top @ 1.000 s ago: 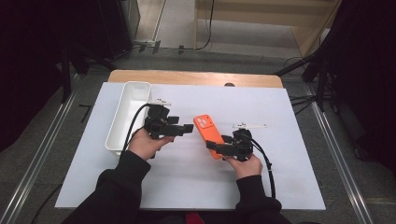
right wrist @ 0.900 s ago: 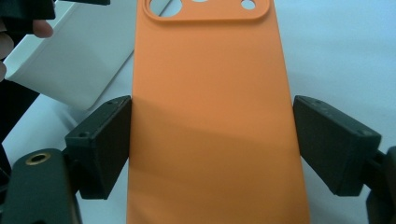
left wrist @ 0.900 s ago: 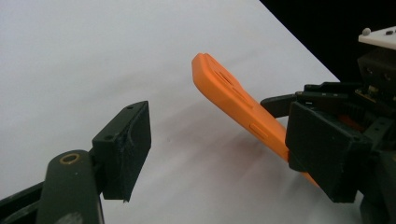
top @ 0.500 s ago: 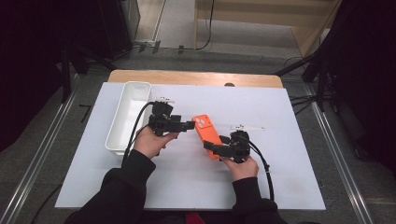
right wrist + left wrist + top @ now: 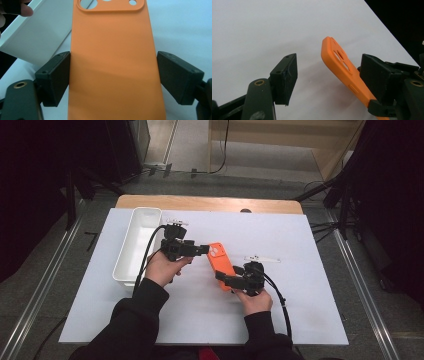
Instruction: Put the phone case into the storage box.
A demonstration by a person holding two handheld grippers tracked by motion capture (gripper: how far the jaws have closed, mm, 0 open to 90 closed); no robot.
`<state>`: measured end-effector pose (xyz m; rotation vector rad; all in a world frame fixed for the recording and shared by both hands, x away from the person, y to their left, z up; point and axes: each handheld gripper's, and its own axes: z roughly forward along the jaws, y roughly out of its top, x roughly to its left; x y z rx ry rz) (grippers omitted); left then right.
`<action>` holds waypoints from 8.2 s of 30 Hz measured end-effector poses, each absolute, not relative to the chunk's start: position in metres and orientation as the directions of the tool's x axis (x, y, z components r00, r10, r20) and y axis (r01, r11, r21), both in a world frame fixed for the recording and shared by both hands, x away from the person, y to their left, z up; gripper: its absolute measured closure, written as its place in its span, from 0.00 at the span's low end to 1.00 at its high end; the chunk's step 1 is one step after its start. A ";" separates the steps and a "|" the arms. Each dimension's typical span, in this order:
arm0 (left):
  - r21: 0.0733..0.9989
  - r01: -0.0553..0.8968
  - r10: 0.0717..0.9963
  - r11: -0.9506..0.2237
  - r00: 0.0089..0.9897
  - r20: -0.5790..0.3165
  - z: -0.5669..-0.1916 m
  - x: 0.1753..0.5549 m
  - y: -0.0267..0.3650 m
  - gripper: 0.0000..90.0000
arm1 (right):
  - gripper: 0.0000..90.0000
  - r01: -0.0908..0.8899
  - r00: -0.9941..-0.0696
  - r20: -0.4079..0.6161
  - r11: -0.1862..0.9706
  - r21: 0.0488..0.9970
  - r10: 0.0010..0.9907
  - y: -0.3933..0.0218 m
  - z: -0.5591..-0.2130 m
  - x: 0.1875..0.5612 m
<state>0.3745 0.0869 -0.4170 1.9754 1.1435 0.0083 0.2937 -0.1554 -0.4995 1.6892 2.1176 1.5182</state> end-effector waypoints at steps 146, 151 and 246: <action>0.797 0.553 0.540 -0.244 0.760 -0.362 -0.391 0.364 0.088 0.85 | 0.24 0.577 -0.745 0.331 0.310 0.756 0.579 -0.159 -0.439 0.300; 0.794 0.538 0.523 -0.282 0.780 -0.342 -0.391 0.362 0.089 0.85 | 0.24 0.560 -0.765 0.319 0.333 0.759 0.559 -0.161 -0.434 0.298; 0.761 0.394 0.130 -0.515 0.914 -0.385 -0.387 0.340 0.091 0.85 | 0.52 0.426 -0.904 0.380 0.502 0.753 0.197 -0.178 -0.418 0.330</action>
